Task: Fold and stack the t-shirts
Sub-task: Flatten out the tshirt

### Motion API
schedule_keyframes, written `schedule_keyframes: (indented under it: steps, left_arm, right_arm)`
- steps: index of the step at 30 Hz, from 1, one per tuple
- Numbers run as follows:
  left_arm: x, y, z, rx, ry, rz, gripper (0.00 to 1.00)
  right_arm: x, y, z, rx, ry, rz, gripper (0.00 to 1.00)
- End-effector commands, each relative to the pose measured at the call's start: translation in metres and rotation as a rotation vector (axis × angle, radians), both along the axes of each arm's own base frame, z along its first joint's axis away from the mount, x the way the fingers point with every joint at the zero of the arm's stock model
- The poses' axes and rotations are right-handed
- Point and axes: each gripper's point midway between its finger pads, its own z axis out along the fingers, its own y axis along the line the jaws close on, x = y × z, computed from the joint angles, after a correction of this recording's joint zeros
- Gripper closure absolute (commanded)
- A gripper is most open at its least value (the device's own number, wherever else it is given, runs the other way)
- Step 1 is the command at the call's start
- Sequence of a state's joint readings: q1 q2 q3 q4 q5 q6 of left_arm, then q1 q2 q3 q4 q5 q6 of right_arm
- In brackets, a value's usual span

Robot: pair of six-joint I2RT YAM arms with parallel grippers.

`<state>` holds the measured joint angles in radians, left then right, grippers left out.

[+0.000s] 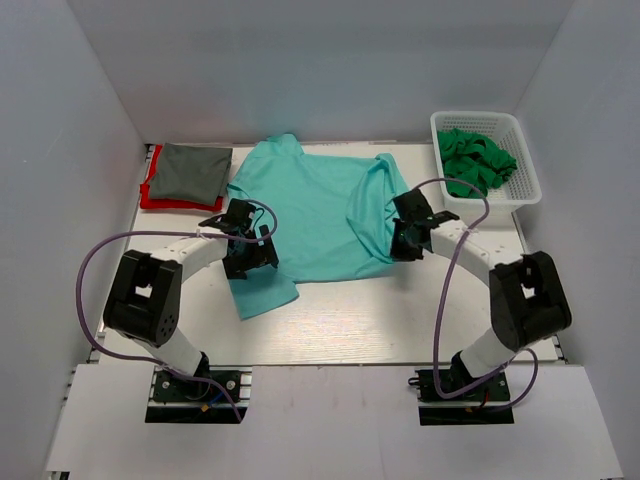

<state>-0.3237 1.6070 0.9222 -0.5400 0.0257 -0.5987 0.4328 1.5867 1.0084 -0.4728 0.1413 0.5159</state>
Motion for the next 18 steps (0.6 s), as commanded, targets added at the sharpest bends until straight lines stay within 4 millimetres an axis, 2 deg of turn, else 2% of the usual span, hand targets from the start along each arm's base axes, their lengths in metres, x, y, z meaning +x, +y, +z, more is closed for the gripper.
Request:
schedule_keyframes:
  steps: [1,5,7,9,10,12,13,15,17,18]
  left_arm:
    - [-0.015,0.014,-0.013,0.064,0.057,0.018,0.0]
    - [-0.022,0.021,-0.023,0.102,0.101,0.036,0.0]
    - [-0.025,0.022,-0.026,0.106,0.122,0.044,0.0]
    - [-0.027,0.024,-0.027,0.118,0.128,0.046,0.0]
    - [-0.029,0.025,-0.027,0.121,0.136,0.046,0.0]
    - [-0.028,0.025,-0.024,0.117,0.127,0.047,0.0]
    - [-0.028,0.025,-0.024,0.117,0.126,0.047,0.0]
    - [-0.026,0.026,-0.022,0.122,0.115,0.05,0.0]
    - [-0.026,0.026,-0.022,0.122,0.115,0.05,0.0]
    - [-0.026,0.026,-0.022,0.122,0.115,0.05,0.0]
  right_arm:
    - [-0.012,-0.03,0.003,-0.045,-0.012,-0.116,0.99]
    - [-0.033,-0.058,-0.012,-0.091,0.038,-0.23,0.98]
    - [-0.046,-0.072,-0.022,-0.107,0.087,-0.313,0.91]
    - [-0.071,-0.083,-0.035,-0.128,0.184,-0.422,0.89]
    - [-0.083,-0.088,-0.043,-0.138,0.224,-0.458,0.83]
    - [-0.095,-0.085,-0.048,-0.094,0.276,-0.497,0.71]
    - [-0.1,-0.085,-0.049,-0.083,0.292,-0.521,0.67]
    - [-0.115,-0.093,-0.052,-0.099,0.323,-0.545,0.66]
    - [-0.115,-0.109,-0.043,-0.159,0.287,-0.586,0.59]
    - [-0.114,-0.113,-0.037,-0.165,0.271,-0.593,0.59]
